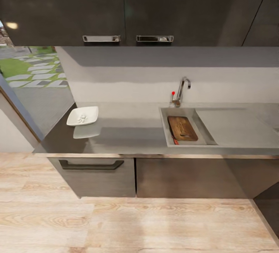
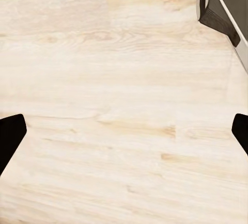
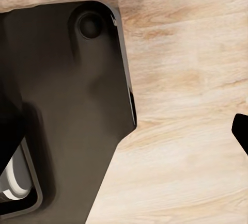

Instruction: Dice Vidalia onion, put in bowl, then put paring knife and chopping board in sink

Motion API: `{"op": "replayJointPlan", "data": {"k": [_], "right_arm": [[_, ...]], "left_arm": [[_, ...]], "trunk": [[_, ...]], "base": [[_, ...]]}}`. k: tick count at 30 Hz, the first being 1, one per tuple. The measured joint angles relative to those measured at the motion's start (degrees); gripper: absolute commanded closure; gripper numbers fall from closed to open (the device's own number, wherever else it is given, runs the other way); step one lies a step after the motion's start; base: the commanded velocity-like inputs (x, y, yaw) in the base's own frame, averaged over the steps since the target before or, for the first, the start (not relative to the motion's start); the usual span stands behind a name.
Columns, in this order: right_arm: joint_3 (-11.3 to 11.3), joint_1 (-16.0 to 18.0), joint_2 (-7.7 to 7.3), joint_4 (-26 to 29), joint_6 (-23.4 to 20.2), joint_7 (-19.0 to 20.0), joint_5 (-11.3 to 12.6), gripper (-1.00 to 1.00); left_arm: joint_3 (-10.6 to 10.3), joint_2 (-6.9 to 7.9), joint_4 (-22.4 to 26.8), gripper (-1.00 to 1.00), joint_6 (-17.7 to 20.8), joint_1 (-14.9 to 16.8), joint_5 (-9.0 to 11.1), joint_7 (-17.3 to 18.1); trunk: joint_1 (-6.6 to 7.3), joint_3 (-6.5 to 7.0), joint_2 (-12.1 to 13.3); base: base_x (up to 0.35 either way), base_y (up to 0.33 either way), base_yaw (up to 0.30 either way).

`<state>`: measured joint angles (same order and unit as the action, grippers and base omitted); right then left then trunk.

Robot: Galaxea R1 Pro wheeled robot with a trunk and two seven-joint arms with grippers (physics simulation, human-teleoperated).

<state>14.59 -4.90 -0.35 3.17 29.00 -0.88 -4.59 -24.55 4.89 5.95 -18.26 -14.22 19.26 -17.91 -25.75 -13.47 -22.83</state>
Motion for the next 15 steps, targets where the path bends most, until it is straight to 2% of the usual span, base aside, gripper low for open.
{"op": "replayJointPlan", "data": {"k": [15], "right_arm": [[0.0,0.0,0.25,0.0,0.0,0.0,0.0,-1.0]], "left_arm": [[0.0,0.0,0.0,-1.0,0.0,0.0,0.0,0.0]], "trunk": [[0.0,1.36,0.0]], "base": [[0.0,0.0,0.0]]}}
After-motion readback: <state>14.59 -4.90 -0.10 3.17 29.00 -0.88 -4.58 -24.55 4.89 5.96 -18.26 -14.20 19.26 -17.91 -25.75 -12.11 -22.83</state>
